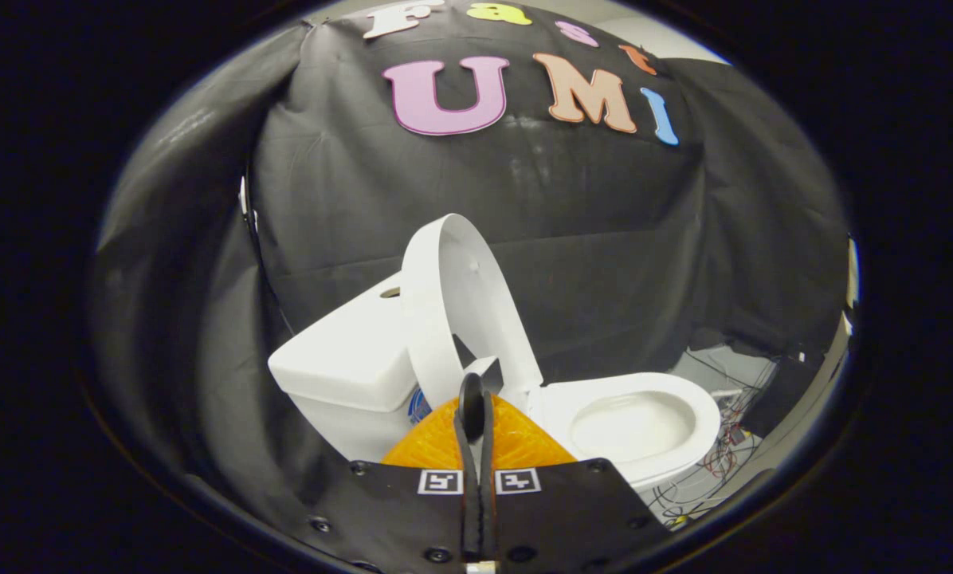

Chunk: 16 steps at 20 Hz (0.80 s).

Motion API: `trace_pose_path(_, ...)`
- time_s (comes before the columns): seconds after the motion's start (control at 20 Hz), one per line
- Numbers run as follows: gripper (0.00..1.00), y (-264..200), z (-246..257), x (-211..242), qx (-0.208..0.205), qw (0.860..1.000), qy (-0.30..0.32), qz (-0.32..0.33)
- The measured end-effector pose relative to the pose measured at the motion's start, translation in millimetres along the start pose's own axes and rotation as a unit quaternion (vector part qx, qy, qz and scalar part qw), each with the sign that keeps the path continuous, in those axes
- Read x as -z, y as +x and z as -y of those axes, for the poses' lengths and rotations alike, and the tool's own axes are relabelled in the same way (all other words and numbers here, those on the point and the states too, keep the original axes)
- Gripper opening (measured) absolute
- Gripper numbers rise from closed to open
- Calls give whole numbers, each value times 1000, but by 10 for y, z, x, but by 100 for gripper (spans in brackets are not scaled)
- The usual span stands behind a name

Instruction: Open the toilet lid.

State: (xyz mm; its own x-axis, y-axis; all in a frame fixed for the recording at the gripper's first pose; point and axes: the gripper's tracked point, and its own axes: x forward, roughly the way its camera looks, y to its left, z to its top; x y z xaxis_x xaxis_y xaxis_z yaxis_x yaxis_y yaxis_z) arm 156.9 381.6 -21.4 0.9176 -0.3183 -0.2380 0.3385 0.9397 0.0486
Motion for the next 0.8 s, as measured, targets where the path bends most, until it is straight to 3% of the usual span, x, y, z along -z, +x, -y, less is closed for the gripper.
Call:
trace_pose_path(0.35, 14, 55, -70, -16, -44, 999, -22, 9)
trace_pose_path(0.6, 63, 55, -32, 157, -50, 998, -40, -9)
trace_pose_path(0.8, 83, 28, 36, 81, -47, 998, -39, 10)
